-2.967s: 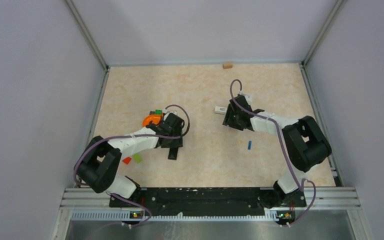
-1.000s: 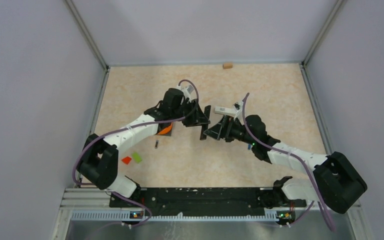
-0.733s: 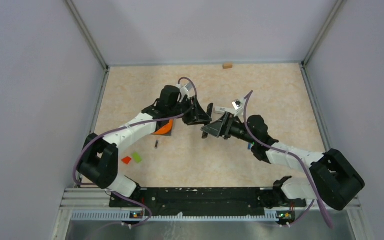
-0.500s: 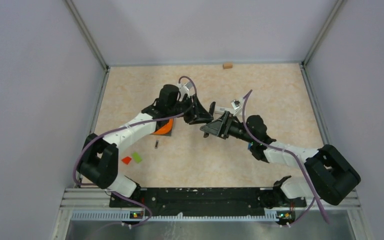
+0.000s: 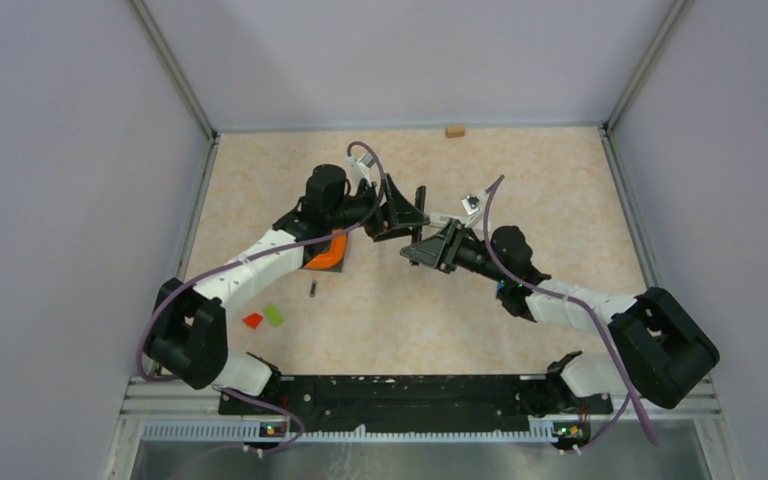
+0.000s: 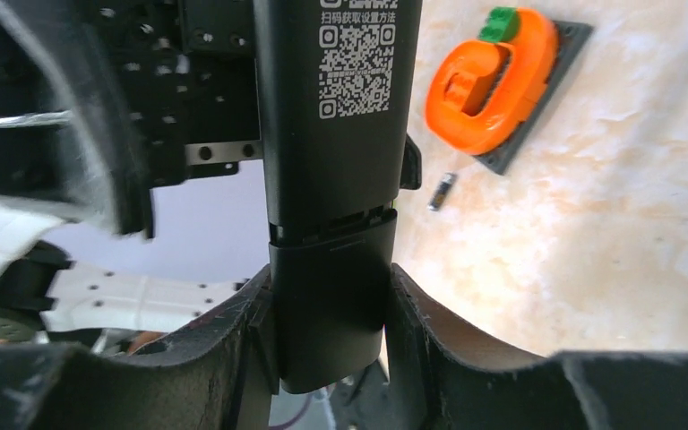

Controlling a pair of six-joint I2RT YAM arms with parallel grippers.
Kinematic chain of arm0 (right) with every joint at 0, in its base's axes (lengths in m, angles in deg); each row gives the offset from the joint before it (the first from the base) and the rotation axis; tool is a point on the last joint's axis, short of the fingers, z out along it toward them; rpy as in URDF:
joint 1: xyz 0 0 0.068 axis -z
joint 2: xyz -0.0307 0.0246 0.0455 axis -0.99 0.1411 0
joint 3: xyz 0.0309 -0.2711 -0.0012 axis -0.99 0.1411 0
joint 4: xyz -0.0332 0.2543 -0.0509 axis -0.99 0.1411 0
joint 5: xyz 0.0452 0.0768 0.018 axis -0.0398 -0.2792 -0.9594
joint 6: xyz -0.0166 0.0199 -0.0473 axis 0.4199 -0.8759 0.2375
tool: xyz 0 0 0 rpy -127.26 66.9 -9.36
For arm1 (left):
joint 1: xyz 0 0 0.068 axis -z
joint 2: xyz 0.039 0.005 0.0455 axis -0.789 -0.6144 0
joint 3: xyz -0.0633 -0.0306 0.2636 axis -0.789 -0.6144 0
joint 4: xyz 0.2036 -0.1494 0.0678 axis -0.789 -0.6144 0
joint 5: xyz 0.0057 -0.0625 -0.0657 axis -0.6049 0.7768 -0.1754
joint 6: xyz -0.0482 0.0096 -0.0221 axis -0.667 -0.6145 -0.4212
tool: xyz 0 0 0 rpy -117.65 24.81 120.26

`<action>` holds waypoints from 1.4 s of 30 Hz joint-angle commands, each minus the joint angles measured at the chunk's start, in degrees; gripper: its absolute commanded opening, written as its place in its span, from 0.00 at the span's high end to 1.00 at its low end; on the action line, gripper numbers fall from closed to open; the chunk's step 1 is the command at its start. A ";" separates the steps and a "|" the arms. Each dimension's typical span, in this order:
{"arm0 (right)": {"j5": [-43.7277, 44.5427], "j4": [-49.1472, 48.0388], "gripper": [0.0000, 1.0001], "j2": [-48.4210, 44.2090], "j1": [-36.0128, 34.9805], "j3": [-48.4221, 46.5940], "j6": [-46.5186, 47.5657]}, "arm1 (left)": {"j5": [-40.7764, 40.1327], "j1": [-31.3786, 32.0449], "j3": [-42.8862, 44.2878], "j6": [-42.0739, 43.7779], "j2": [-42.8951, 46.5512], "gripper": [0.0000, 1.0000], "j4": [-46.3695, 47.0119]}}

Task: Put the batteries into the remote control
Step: Adjust the remote control.

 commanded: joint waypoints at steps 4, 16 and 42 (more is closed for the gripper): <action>6.92 30.57 0.81 -3.39 -0.94 -13.09 23.73 | -7.52 -0.09 3.86 9.28 3.31 0.02 -7.08; 20.40 44.89 0.82 -3.46 -2.78 -19.41 45.60 | -11.36 -1.64 15.34 10.33 -1.38 0.03 -16.74; 33.94 51.52 0.81 6.44 -11.04 -29.77 63.77 | 1.82 -7.28 14.97 13.49 -6.76 0.64 -23.84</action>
